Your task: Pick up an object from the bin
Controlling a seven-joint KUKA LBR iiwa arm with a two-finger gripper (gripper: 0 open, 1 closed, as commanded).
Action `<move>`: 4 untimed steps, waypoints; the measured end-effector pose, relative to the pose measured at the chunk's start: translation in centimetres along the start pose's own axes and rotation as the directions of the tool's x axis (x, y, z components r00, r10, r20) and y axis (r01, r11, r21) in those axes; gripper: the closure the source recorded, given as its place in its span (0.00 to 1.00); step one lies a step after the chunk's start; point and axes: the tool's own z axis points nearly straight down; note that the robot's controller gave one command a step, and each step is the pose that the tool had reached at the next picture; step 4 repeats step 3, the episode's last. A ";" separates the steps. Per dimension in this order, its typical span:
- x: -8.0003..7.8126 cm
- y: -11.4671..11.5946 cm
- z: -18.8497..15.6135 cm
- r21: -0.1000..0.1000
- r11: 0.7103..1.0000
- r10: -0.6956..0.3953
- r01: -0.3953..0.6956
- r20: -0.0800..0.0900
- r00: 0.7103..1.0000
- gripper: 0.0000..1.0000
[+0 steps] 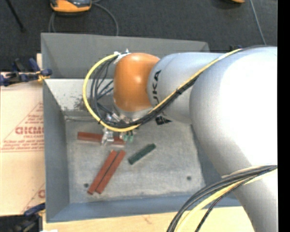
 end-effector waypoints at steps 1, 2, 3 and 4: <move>-1.5 1.2 -11.8 0.004 1.000 -0.012 0.012 -0.003 1.000 1.00; -1.5 1.2 -11.8 0.003 1.000 -0.011 0.011 -0.003 1.000 1.00; -1.4 -0.7 -15.0 0.005 0.992 -0.127 0.127 -0.011 0.992 1.00; -1.4 -0.7 -15.0 0.005 0.992 -0.127 0.127 -0.011 0.992 1.00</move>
Offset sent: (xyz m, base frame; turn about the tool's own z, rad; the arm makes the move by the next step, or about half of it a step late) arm 0.0000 0.0000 0.0000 0.0000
